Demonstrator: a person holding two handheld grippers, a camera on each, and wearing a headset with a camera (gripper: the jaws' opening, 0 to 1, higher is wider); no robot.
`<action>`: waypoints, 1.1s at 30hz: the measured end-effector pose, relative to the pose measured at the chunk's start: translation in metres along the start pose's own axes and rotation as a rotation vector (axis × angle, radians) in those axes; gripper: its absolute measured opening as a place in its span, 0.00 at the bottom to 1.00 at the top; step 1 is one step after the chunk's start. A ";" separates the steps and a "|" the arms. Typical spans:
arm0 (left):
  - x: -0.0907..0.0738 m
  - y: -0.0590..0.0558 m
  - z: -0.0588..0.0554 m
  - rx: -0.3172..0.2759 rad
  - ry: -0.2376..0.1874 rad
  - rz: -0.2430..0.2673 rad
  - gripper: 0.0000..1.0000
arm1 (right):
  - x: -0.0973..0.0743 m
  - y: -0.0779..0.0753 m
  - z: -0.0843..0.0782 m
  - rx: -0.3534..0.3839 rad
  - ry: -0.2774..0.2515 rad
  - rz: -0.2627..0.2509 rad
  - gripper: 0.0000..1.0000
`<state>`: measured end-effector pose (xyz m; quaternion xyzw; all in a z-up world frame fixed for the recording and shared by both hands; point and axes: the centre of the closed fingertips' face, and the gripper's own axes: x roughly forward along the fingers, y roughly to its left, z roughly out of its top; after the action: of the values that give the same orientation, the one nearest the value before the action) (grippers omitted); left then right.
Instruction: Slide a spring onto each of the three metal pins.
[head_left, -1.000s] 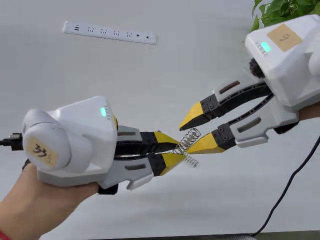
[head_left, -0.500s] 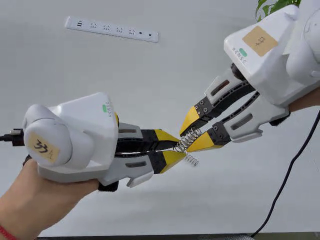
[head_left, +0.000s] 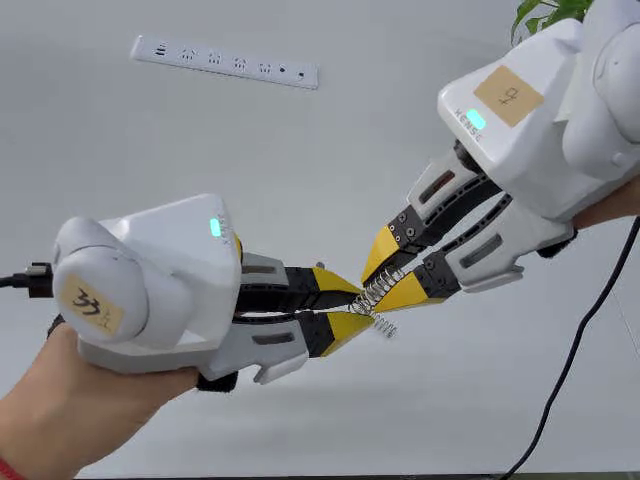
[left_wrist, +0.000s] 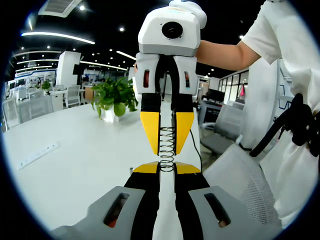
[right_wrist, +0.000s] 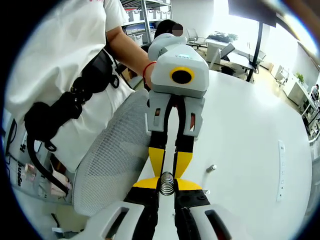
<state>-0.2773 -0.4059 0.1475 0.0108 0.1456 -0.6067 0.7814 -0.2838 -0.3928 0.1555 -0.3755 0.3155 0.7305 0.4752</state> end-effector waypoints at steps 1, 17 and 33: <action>0.000 0.000 0.000 0.002 0.001 0.001 0.06 | 0.000 0.000 0.000 0.001 0.001 -0.001 0.07; -0.003 0.002 -0.004 0.004 0.002 0.006 0.07 | 0.005 -0.001 0.003 0.011 0.002 -0.007 0.07; -0.023 0.020 -0.018 -0.018 0.016 0.078 0.17 | -0.006 -0.017 0.002 0.056 -0.016 -0.064 0.07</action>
<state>-0.2670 -0.3750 0.1321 0.0143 0.1569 -0.5744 0.8033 -0.2668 -0.3875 0.1596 -0.3662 0.3198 0.7087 0.5113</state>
